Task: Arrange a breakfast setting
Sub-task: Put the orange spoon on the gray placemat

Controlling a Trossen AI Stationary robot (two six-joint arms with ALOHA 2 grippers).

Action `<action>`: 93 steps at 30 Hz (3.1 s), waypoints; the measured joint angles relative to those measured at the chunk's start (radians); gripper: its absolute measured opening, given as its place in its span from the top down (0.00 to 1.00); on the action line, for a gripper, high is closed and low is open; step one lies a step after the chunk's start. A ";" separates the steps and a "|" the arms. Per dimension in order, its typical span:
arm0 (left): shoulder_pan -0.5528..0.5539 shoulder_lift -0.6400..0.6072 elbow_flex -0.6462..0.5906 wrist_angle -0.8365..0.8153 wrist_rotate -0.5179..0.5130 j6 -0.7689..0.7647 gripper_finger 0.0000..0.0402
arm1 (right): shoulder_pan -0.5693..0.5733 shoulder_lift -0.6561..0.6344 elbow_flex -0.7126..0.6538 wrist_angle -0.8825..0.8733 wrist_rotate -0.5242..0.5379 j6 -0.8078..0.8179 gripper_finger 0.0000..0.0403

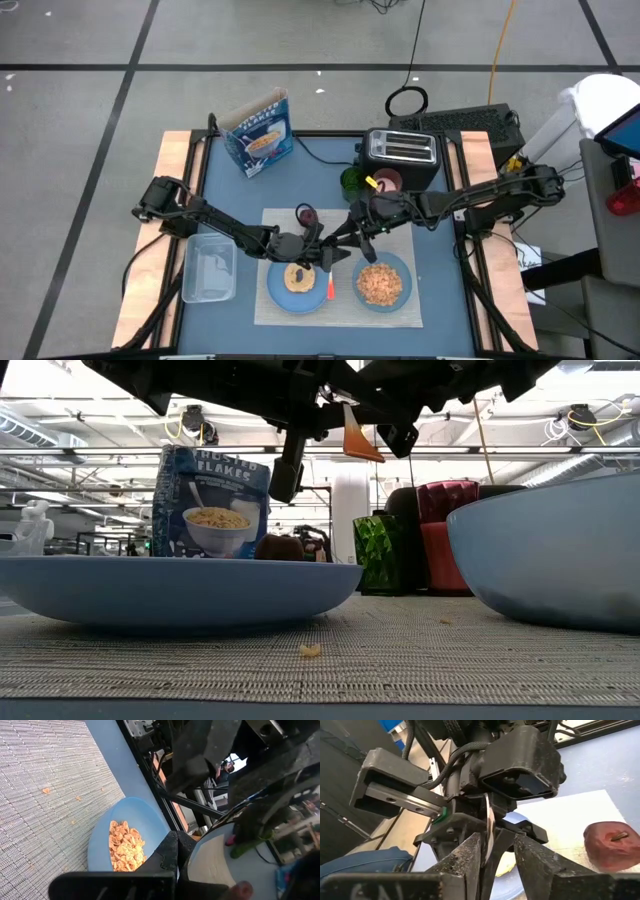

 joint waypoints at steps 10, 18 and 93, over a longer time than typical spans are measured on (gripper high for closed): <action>0.001 0.000 0.000 0.000 -0.001 0.000 0.99 | 0.000 0.000 0.000 0.007 -0.002 0.000 0.94; 0.000 0.000 -0.001 -0.002 0.004 -0.007 0.99 | -0.001 0.000 0.000 0.007 -0.001 0.002 0.98; -0.001 -0.255 0.000 -0.415 0.212 0.496 0.72 | -0.013 -0.153 -0.001 -0.432 0.053 0.316 1.00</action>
